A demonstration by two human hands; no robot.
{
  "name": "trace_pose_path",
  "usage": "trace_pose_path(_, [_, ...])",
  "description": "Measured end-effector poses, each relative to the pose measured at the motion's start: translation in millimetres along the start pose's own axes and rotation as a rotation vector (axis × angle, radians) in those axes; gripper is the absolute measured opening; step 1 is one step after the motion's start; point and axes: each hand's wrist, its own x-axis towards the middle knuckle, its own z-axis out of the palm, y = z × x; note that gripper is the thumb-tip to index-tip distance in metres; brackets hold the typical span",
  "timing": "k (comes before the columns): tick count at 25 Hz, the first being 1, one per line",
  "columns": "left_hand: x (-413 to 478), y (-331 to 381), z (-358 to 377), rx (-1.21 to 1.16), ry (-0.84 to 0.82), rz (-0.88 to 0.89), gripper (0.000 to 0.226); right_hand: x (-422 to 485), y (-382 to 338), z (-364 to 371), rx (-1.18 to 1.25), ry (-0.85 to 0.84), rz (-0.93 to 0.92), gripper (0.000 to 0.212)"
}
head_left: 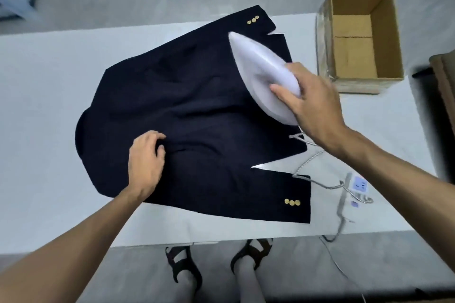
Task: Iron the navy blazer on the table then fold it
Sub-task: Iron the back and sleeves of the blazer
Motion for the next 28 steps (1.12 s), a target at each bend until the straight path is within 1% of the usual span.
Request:
trace_pose_path(2, [0.3,-60.1,-21.7,0.145,-0.031,-0.007,0.027,3.7,-47.2,35.9,-0.212,-0.193,-0.134,0.034])
trace_pose_path(4, [-3.8,-114.2,-33.3,0.337,-0.121,0.048,0.034,-3.3,-88.3,83.8,-0.416,-0.351,-0.274,0.037])
trace_pose_path(5, [-5.2,-136.2,-37.0,0.379,-0.177,0.075,0.037,-13.1,-107.0,110.1,-0.487,-0.412,-0.353,0.038])
trace_pose_path(7, [-1.9,-164.9,-39.5,0.37,-0.276,0.119,0.042,-40.9,-132.7,158.6,-0.564,-0.525,-0.459,0.038])
trace_pose_path(9, [9.0,-180.3,-40.0,0.277,-0.313,0.157,0.043,-68.3,-145.0,201.1,-0.595,-0.602,-0.499,0.039])
trace_pose_path(11, [20.3,-189.8,-37.7,0.188,-0.305,0.167,0.043,-87.2,-145.5,231.8,-0.636,-0.593,-0.54,0.035])
trace_pose_path(12, [23.3,-197.5,-34.5,0.179,-0.308,0.164,0.043,-92.4,-146.2,244.3,-0.662,-0.586,-0.552,0.033])
trace_pose_path(16, [18.4,-217.3,-13.1,0.287,-0.32,0.19,0.047,-104.2,-128.2,272.2,-0.709,-0.497,-0.522,0.035])
trace_pose_path(18, [16.4,-218.1,-9.8,0.343,-0.327,0.207,0.051,-110.7,-122.3,268.5,-0.707,-0.436,-0.496,0.039])
trace_pose_path(20, [19.5,-219.5,-15.7,0.36,-0.352,0.228,0.052,-115.2,-121.7,258.8,-0.71,-0.413,-0.477,0.038])
trace_pose_path(22, [25.8,-227.4,-24.4,0.371,-0.327,0.263,0.05,-115.9,-133.9,255.4,-0.698,-0.414,-0.482,0.037])
trace_pose_path(24, [33.0,-236.3,-29.9,0.321,-0.299,0.25,0.047,-112.4,-151.8,267.2,-0.632,-0.417,-0.523,0.04])
trace_pose_path(26, [37.7,-242.6,-31.0,0.264,-0.351,0.219,0.047,-110.7,-170.4,289.1,-0.603,-0.438,-0.606,0.04])
trace_pose_path(28, [40.0,-244.5,-28.4,0.292,-0.379,0.22,0.049,-112.6,-181.5,308.0,-0.672,-0.512,-0.644,0.038])
